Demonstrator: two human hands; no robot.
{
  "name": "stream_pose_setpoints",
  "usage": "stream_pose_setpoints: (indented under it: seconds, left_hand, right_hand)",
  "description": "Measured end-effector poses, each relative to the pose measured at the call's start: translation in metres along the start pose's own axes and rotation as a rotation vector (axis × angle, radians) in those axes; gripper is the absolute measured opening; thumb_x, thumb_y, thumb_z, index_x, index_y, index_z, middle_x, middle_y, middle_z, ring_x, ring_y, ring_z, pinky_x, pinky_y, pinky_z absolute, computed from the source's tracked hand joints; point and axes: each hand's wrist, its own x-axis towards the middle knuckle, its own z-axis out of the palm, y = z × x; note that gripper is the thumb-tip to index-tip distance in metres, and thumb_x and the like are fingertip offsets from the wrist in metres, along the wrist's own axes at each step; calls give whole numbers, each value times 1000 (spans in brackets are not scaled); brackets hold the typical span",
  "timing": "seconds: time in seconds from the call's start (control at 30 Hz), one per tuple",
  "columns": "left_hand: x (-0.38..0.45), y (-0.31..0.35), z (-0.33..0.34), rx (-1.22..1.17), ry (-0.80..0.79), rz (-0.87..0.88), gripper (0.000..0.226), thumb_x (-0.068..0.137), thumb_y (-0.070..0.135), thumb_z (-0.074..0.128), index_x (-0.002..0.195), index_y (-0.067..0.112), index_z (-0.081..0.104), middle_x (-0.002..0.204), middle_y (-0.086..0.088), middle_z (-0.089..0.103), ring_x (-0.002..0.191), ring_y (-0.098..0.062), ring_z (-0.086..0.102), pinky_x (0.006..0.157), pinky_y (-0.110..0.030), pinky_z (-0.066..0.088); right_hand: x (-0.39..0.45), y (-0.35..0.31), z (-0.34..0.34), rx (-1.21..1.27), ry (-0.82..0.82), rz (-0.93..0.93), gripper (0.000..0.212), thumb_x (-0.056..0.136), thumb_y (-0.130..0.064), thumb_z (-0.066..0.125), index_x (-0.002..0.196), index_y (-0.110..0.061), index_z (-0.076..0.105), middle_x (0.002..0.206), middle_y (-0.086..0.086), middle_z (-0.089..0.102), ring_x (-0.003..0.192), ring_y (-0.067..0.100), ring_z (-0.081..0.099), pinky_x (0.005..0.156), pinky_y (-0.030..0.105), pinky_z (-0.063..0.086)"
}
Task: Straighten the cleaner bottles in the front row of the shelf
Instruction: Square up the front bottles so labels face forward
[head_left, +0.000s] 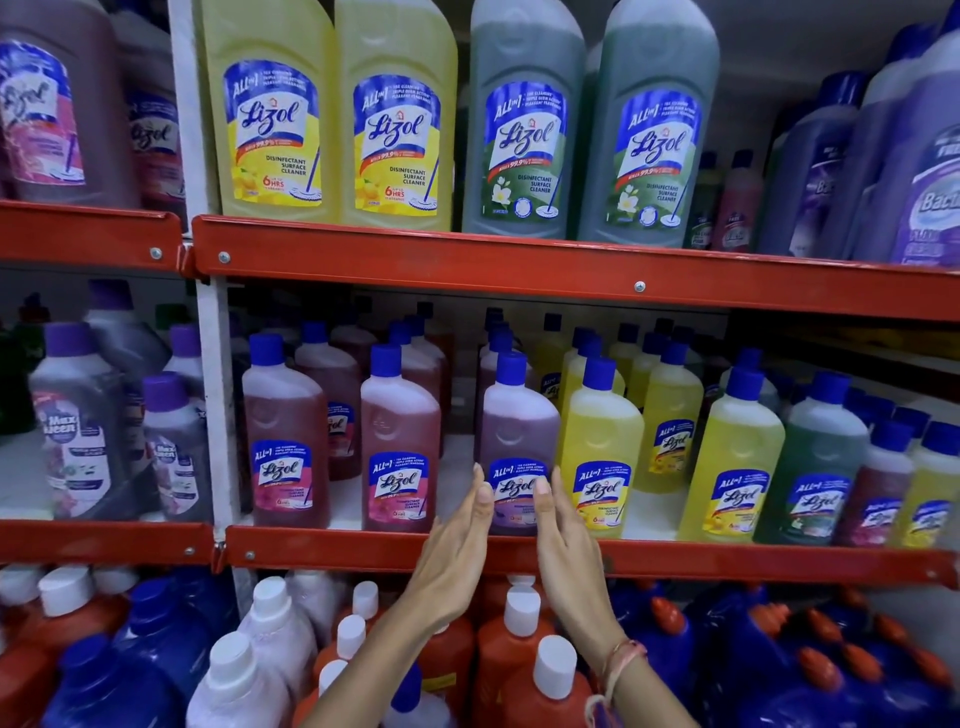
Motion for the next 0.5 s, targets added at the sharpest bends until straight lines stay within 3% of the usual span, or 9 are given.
stream_pose_setpoints:
  seconds: [0.03, 0.1, 0.13, 0.2, 0.3, 0.37, 0.43, 0.5]
  left_hand:
    - [1, 0, 4, -10, -4, 6, 93, 62, 94, 13, 144, 52, 13, 147, 11, 42, 137, -16, 38, 114, -58, 30]
    - [0, -2, 8, -15, 88, 30, 87, 71, 85, 13, 145, 42, 28, 137, 14, 46, 125, -8, 44, 110, -48, 40]
    - [-1, -3, 11, -2, 178, 79, 87, 74, 84, 11, 141, 37, 39, 134, 13, 51, 120, -4, 47, 106, -37, 44]
    - [-8, 0, 17, 28, 334, 225, 84, 77, 83, 10, 126, 31, 55, 120, 10, 60, 111, -2, 55, 94, -20, 45]
    - [-15, 9, 36, -12, 222, 299, 68, 79, 81, 14, 111, 39, 58, 111, 11, 65, 106, 1, 58, 92, -17, 44]
    - [-14, 14, 49, -47, 49, 243, 78, 74, 86, 15, 125, 41, 52, 132, 14, 58, 124, 7, 46, 107, -17, 35]
    - [-7, 14, 61, -47, -47, 152, 96, 68, 92, 12, 145, 39, 33, 151, 20, 34, 139, 7, 25, 120, -28, 21]
    - [-2, 18, 73, -50, -54, 97, 106, 62, 96, 9, 150, 36, 20, 155, 21, 22, 142, 5, 17, 122, -33, 14]
  right_hand:
    - [1, 3, -6, -13, 52, 1, 67, 91, -59, 30, 144, -21, 45, 144, -13, 47, 139, 12, 40, 110, 24, 31]
    - [3, 6, -11, -20, 156, -15, 61, 90, -61, 29, 112, -18, 66, 119, -4, 66, 118, 18, 57, 99, 33, 43]
    - [4, 7, -15, -5, 221, -19, 51, 92, -58, 30, 98, -20, 65, 105, -1, 67, 108, 21, 61, 90, 34, 43]
    - [6, 9, -24, 10, 339, -24, 42, 98, -46, 34, 92, -16, 63, 96, 5, 63, 98, 26, 60, 78, 32, 36]
    - [9, 11, -42, 3, 431, -35, 42, 100, -38, 35, 117, -10, 61, 116, 5, 56, 98, 18, 52, 78, 21, 32]
    - [10, 13, -51, 31, 382, -30, 46, 100, -38, 34, 136, -13, 49, 127, -2, 47, 105, 9, 45, 79, 9, 31]
    - [11, 15, -57, 51, 276, -6, 54, 99, -45, 31, 147, -20, 37, 137, -7, 43, 116, 4, 40, 93, 15, 29]
    - [14, 20, -63, 53, 174, 21, 60, 97, -51, 28, 151, -26, 28, 139, -14, 39, 122, 1, 34, 100, 22, 26]
